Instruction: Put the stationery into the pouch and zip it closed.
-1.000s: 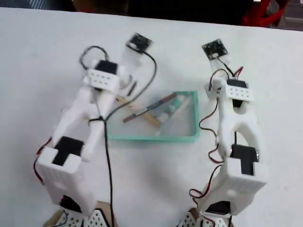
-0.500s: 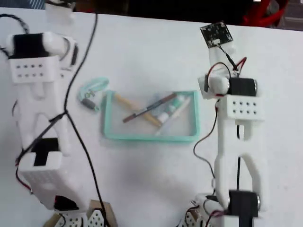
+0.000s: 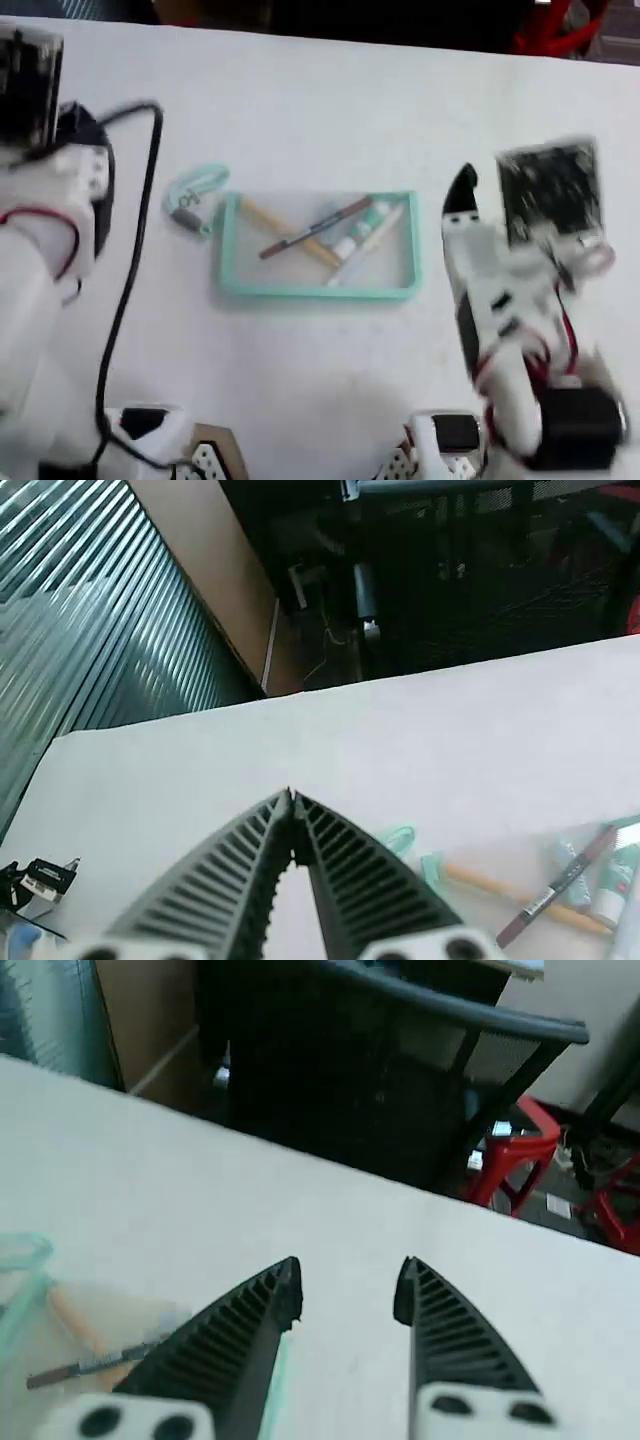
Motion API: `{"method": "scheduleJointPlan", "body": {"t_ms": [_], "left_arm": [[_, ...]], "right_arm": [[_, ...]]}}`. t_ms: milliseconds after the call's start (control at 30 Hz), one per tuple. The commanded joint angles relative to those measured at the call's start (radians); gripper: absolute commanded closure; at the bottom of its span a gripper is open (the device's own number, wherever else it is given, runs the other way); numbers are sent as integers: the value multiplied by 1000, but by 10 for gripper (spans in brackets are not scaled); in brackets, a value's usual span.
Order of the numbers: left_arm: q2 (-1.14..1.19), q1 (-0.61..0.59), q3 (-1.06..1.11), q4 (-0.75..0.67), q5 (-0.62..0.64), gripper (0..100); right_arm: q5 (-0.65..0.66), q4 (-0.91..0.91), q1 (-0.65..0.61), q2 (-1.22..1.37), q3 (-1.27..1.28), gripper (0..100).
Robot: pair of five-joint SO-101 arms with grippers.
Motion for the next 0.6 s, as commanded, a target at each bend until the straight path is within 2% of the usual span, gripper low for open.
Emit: {"method": "scheduleJointPlan", "body": {"t_ms": [0, 300, 467, 567], "left_arm": [[-183, 58, 109, -17, -3, 976], [-559, 61, 393, -55, -3, 969], [-779, 53, 724, -184, -3, 889], [-944, 53, 953, -262, -3, 884]], "right_arm": [[-58, 5, -10, -120, -40, 839], [-60, -2, -10, -400, 110, 839], [-60, -96, -10, -539, 327, 839], [-58, -174, -10, -647, 477, 839]]}}
